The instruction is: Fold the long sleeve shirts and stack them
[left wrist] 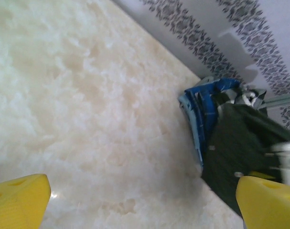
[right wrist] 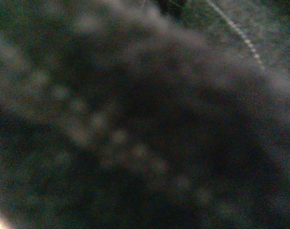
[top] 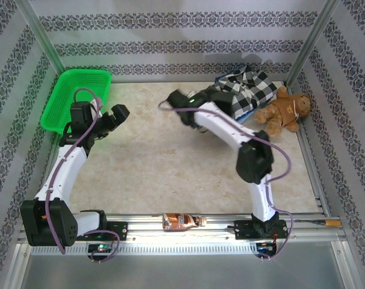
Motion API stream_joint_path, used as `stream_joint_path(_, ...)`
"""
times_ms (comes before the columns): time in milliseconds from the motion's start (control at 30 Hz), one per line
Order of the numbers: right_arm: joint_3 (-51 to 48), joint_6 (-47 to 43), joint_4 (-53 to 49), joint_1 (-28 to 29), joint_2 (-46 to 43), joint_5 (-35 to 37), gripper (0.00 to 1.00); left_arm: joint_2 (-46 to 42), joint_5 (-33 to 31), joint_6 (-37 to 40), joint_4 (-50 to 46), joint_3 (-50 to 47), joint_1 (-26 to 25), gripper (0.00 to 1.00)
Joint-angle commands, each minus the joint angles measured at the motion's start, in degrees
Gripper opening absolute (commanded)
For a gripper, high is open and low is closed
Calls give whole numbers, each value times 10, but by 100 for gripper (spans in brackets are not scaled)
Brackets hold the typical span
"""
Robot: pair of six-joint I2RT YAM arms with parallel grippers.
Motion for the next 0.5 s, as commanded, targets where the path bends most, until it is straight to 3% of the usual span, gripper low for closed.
stream_joint_path(0, -9, 47, -13, 77, 101, -32, 0, -1, 23, -7, -18, -32, 7, 100)
stream_joint_path(167, 76, 103, -61, 139, 183, -110, 1, -14, 17, -2, -19, -69, 7, 100)
stream_joint_path(333, 96, 140, -51, 163, 180, -238, 43, -9, 34, -21, -2, -83, 8, 100)
stream_joint_path(467, 97, 174, -38, 164, 127, -377, 66, -7, 27, -28, -11, -70, 7, 100)
